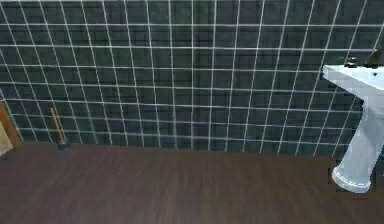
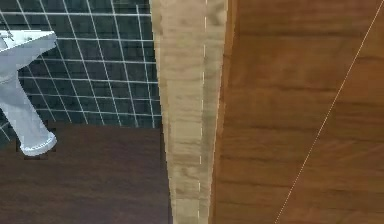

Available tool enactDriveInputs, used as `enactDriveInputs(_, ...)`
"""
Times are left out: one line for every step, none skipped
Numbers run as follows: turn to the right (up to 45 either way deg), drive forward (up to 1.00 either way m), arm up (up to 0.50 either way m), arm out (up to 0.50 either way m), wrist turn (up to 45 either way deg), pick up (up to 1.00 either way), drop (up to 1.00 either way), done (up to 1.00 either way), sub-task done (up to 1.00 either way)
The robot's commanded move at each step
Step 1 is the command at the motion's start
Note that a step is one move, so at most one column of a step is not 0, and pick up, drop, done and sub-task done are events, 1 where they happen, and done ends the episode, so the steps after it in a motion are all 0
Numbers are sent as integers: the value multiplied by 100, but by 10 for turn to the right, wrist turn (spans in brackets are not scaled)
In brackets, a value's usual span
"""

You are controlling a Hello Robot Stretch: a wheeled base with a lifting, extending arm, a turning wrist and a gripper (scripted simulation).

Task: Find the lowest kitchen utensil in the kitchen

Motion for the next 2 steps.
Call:
enactDriveInputs(0,35,0,0,0,0,0,0,0)
enactDriveInputs(-450,0,0,0,0,0,0,0,0)
